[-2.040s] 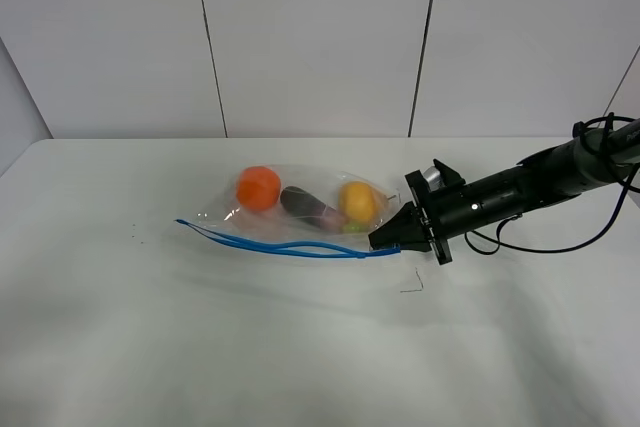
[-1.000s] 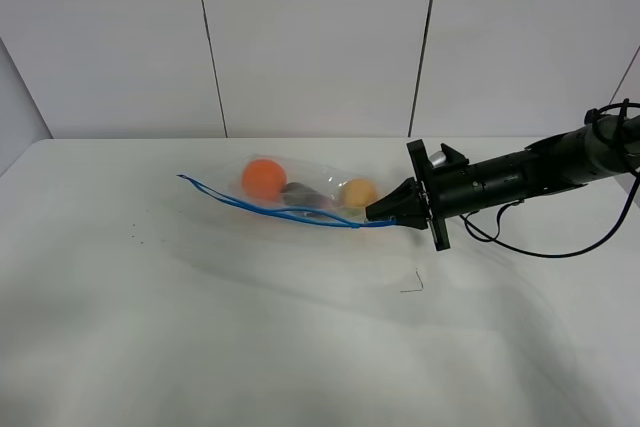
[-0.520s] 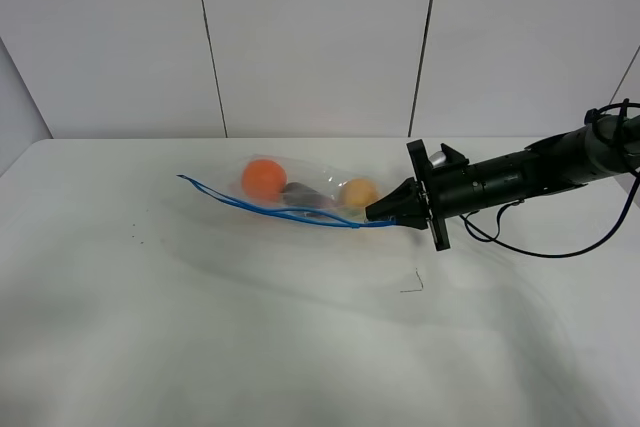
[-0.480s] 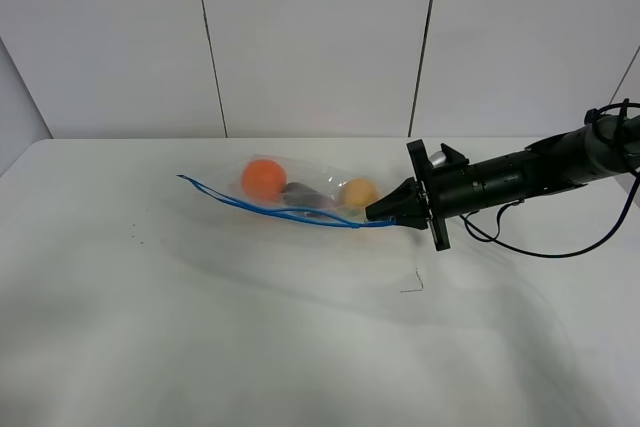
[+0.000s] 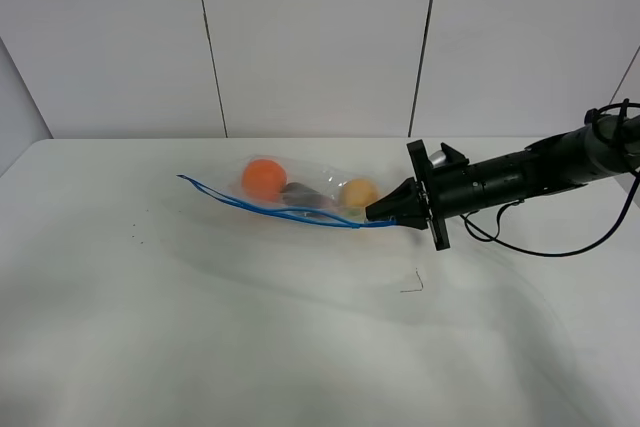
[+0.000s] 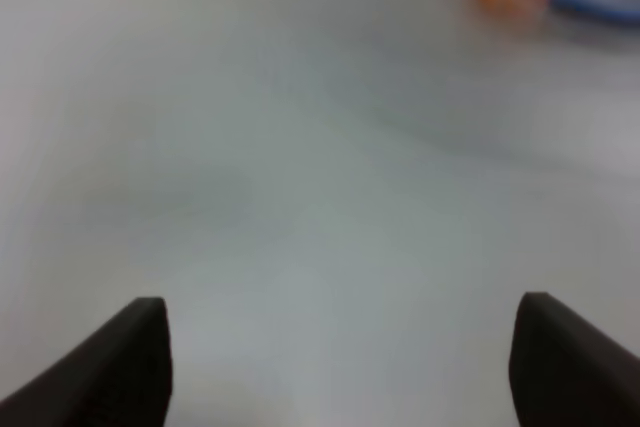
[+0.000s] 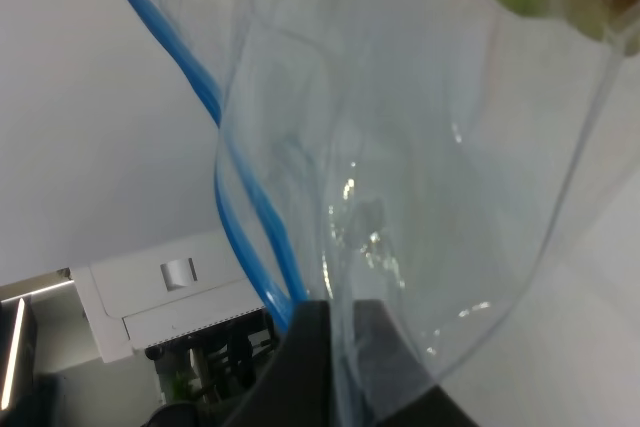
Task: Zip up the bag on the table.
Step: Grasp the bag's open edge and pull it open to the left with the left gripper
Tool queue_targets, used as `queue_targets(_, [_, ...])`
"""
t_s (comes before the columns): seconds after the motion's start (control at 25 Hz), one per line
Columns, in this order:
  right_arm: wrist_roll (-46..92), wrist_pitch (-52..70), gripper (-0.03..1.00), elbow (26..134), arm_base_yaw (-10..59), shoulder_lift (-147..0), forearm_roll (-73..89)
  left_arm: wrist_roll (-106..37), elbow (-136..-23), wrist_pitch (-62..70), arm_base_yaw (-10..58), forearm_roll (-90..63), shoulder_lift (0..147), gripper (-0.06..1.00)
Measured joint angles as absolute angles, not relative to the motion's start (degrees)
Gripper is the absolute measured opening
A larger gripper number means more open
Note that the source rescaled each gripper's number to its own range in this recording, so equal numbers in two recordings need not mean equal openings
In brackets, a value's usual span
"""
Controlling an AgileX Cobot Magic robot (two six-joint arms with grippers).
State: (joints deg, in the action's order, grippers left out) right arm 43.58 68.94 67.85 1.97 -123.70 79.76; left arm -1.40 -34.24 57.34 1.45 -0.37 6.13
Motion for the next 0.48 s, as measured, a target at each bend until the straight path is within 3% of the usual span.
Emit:
queue_targets(0.28, [43.6,68.9,0.0,67.9,2.0,-123.7,79.8,-3.6,-50.6,53.8,1.5,-0.4,28.8,1.0])
queue_targets(0.48, [43.6,68.9,0.0,67.9,2.0,-123.7,79.8,-18.7,-58.5,53.4,1.5,0.9,42.1,1.0])
